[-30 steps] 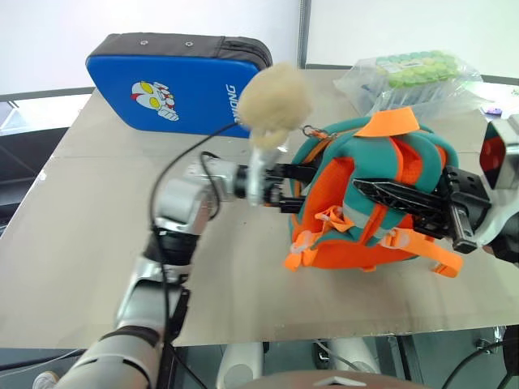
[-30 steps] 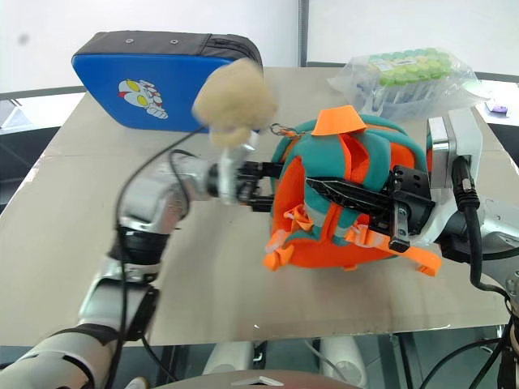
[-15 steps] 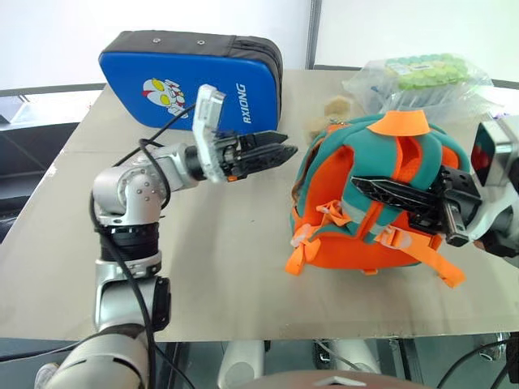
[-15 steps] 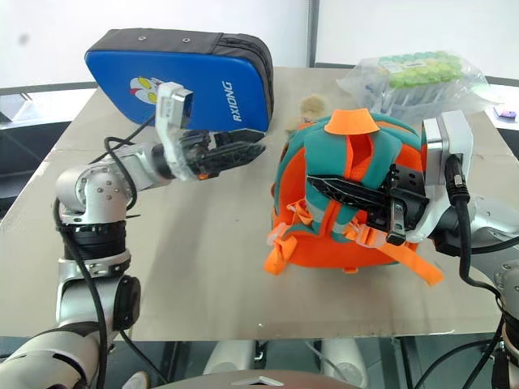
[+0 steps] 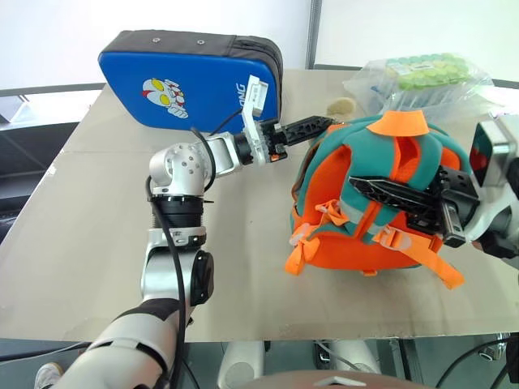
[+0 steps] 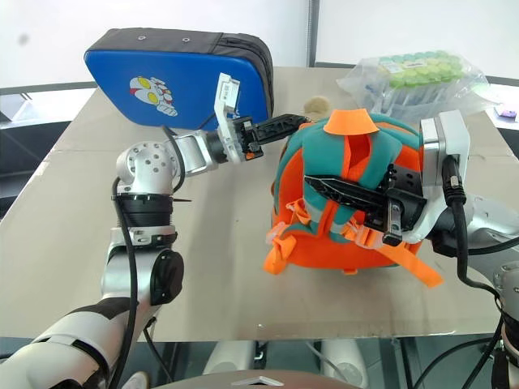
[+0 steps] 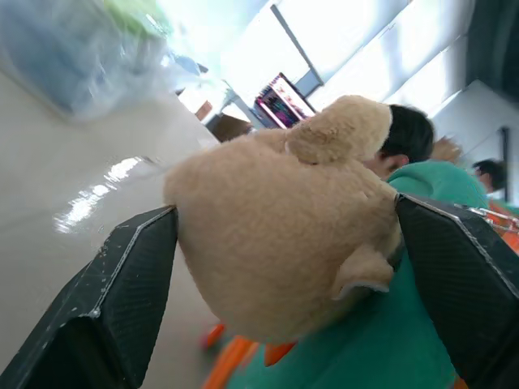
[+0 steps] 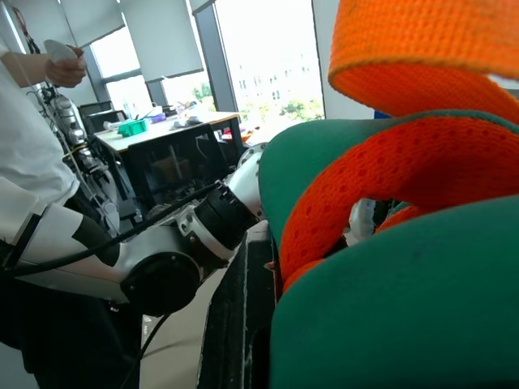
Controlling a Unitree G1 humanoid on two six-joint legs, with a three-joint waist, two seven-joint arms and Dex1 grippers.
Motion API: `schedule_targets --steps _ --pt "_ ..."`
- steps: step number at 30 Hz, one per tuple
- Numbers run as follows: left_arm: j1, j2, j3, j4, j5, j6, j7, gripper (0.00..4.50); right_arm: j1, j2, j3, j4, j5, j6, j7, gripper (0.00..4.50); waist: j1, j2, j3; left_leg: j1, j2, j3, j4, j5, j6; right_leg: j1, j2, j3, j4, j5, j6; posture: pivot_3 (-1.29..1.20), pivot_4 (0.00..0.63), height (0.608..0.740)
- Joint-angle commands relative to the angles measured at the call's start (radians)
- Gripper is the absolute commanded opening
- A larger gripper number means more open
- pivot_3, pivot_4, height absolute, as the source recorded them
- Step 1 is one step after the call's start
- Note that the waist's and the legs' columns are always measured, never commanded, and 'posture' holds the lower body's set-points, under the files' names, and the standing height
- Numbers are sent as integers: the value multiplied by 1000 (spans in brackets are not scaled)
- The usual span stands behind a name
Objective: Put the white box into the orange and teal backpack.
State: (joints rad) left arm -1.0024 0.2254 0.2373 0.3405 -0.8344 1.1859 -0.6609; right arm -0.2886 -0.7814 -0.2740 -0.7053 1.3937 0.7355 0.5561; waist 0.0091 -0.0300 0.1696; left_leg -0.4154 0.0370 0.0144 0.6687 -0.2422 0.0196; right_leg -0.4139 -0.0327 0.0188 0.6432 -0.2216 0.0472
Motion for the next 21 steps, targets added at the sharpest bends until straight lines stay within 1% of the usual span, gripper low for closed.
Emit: schedule_targets --steps 1,6,9,10,11,13,14,16,17,18,21 --pt "-62 -30 53 94 -30 33 52 4378 -3 -9 -23 -37 17 -29 -9 0 1 0 0 0 0 0 0 0 0 0 0 0 0 0 0 0 150 740" --pt "-81 -69 64 237 -10 33 70 4378 10 -14 -25 -52 15 -28 -19 0 2 0 0 0 0 0 0 0 0 0 0 0 0 0 0 0 150 740" --pt "-77 -88 68 271 -10 39 67 3610 19 -17 -28 -62 15 -29 -26 0 3 0 0 0 0 0 0 0 0 0 0 0 0 0 0 0 150 740" --pt "-77 -95 81 278 -17 37 70 3194 24 -19 -31 -65 15 -30 -29 0 3 0 0 0 0 0 0 0 0 0 0 0 0 0 0 0 150 740" --pt "-77 -100 90 281 -22 36 73 2608 27 -20 -32 -68 16 -31 -32 0 3 0 0 0 0 0 0 0 0 0 0 0 0 0 0 0 150 740" --pt "-79 -104 116 282 -38 37 77 1720 33 -23 -34 -73 17 -33 -37 0 3 0 0 0 0 0 0 0 0 0 0 0 0 0 0 0 150 740" --pt "-77 -104 126 277 -44 40 77 1446 36 -23 -35 -74 17 -34 -40 0 3 0 0 0 0 0 0 0 0 0 0 0 0 0 0 0 150 740" --pt "-71 -104 167 259 -74 38 80 493 38 -22 -34 -74 14 -37 -42 0 2 0 0 0 0 0 0 0 0 0 0 0 0 0 0 0 150 740" --pt "-69 -104 191 249 -94 39 84 277 39 -21 -33 -74 13 -38 -43 0 2 0 0 0 0 0 0 0 0 0 0 0 0 0 0 0 150 740" --pt "-65 -95 249 226 -147 55 104 80 39 -20 -35 -70 12 -40 -45 0 1 0 0 0 0 0 0 0 0 0 0 0 0 0 0 0 150 740" --pt "-41 -70 379 137 -291 112 172 80 44 -19 -42 -59 7 -45 -44 0 -6 0 0 0 0 0 0 0 0 0 0 0 0 0 0 0 150 740"
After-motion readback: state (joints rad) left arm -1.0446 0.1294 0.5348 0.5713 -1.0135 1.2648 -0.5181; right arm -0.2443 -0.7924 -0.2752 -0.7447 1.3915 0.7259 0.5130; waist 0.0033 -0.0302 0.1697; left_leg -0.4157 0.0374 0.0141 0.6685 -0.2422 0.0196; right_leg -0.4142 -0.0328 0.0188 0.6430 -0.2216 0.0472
